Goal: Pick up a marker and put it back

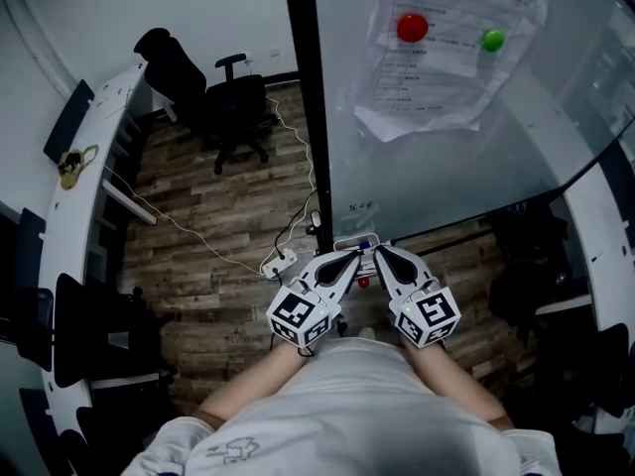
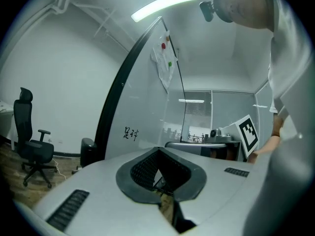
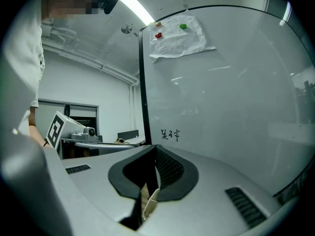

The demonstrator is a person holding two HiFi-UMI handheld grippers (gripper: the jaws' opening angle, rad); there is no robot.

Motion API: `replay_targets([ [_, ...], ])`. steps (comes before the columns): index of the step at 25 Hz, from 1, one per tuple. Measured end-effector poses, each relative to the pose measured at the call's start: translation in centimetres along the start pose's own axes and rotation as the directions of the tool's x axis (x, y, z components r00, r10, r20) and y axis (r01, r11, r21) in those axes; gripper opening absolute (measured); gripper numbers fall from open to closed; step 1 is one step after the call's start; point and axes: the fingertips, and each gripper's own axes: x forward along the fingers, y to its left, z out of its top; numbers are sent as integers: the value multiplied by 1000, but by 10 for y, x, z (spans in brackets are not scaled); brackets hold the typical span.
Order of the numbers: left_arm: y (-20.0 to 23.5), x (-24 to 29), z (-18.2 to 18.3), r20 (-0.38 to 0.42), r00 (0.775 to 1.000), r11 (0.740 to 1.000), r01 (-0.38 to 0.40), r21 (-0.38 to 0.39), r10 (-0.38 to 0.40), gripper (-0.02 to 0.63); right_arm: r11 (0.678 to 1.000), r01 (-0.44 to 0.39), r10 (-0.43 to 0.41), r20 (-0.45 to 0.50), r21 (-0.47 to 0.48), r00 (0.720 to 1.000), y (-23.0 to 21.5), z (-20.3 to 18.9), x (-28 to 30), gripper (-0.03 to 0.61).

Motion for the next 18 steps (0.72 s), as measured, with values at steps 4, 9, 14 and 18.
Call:
replay_targets([
  [4, 10, -34, 1, -11, 1000, 1000, 7, -8, -8, 5, 1000, 4, -4, 0, 4, 1000, 36, -4, 10, 9],
  [9, 16, -71, 7, -18, 999, 999, 41, 6, -41, 5, 999, 39, -39, 17, 10, 999, 75, -6, 13, 10],
  [14, 14, -105, 11, -28, 995, 995, 99, 25, -98, 5, 995, 97, -98, 50, 8, 994, 108, -6, 8, 11],
  [18, 9, -129, 8, -38, 989, 989, 143, 32, -141, 5, 989, 149, -149, 64, 15, 987, 133, -11, -1, 11],
])
